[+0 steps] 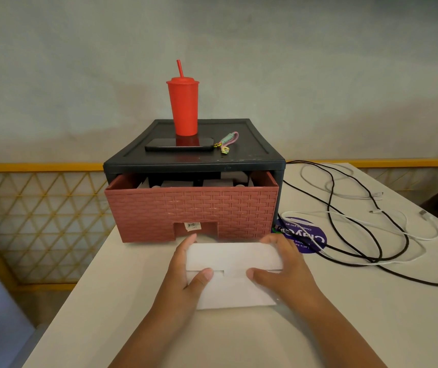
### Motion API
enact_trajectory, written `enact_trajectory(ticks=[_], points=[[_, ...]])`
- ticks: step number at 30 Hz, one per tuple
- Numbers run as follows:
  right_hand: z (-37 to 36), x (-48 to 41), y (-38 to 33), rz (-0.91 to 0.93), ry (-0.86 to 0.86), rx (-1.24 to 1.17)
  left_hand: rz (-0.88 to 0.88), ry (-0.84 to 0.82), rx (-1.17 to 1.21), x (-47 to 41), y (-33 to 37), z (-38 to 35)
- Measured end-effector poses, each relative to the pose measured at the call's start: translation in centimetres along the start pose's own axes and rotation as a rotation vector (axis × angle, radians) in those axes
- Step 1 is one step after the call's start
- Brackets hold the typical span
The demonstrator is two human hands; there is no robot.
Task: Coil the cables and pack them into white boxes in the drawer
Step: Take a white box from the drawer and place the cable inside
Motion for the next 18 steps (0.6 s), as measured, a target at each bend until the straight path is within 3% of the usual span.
enact_trajectory(ticks=[10, 18], points=[[-0.2, 0.2, 1.2, -0.088, -0.065, -0.294, 0.007, 0.038, 0.014, 0.2, -0.5, 0.1], [1.5, 0.8, 0.9, -0.041, 0.075, -0.123, -0.007, -0.014, -0.062, 1.1, 0.0, -0.7]])
Point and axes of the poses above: each hand's wrist, its own x-axis away from the middle knuckle, its own z-axis out of the back of the hand, y = z × x, the point moved 5 cm from there along -x, towards the middle knuckle, and after that the axes turned 14 degrees about z, right-handed, at the moved point
